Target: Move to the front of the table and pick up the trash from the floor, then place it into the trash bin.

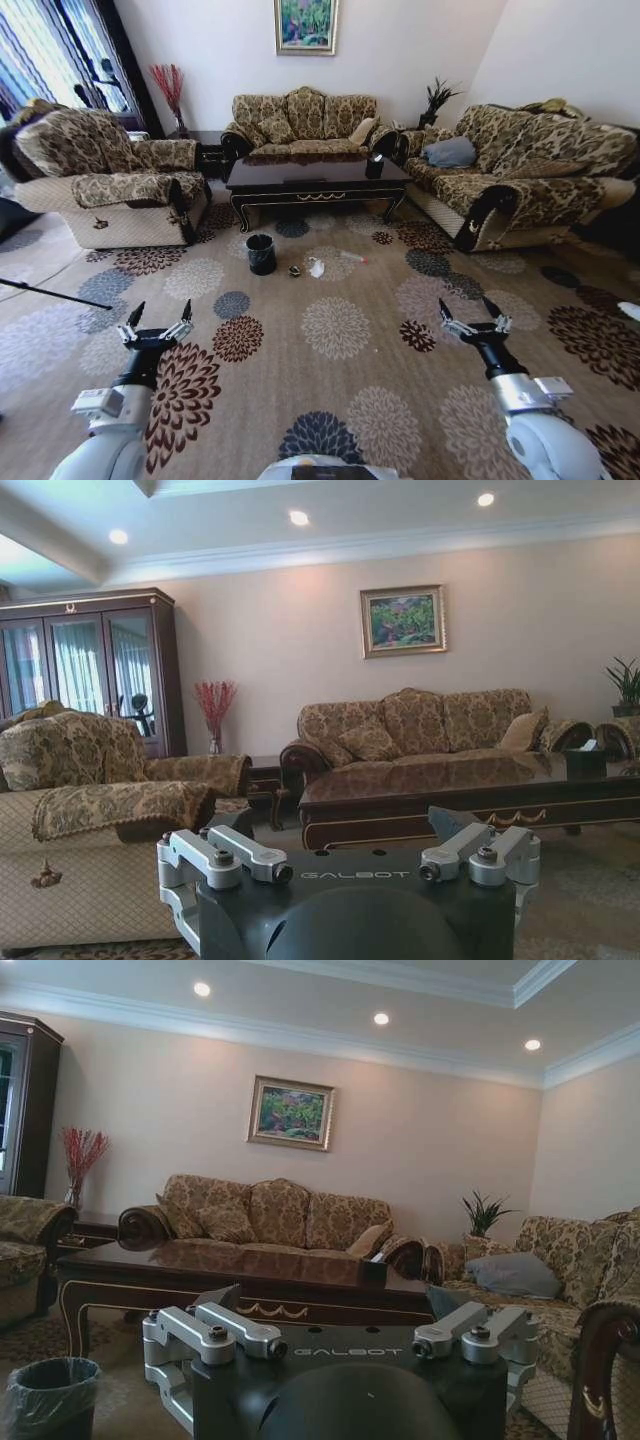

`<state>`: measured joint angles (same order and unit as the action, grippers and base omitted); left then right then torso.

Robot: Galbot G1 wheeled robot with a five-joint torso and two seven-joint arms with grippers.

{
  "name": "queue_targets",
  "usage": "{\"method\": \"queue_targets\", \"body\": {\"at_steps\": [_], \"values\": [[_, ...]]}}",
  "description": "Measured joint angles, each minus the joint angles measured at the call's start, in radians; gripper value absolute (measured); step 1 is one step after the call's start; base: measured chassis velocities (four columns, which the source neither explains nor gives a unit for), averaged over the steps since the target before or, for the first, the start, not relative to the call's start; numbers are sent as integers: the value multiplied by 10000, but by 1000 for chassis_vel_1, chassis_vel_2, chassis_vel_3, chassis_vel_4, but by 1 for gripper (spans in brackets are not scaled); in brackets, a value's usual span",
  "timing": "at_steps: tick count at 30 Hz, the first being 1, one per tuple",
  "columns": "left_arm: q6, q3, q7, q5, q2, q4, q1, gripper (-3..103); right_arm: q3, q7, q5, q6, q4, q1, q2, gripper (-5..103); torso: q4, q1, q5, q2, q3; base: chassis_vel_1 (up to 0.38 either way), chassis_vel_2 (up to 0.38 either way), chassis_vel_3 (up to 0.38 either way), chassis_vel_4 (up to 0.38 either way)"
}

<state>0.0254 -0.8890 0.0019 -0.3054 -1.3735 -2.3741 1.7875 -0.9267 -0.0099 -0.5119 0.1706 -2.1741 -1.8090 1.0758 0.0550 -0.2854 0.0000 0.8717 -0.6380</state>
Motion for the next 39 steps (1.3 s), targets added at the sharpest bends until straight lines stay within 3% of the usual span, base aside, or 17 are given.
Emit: {"method": "queue_targets", "body": {"at_steps": [39], "values": [[-33, 56, 59, -152, -90, 181, 233, 100, 61, -505, -214, 322, 28, -1, -7, 100, 0, 768, 0, -1787, 1017, 0, 0, 0, 0]]}}
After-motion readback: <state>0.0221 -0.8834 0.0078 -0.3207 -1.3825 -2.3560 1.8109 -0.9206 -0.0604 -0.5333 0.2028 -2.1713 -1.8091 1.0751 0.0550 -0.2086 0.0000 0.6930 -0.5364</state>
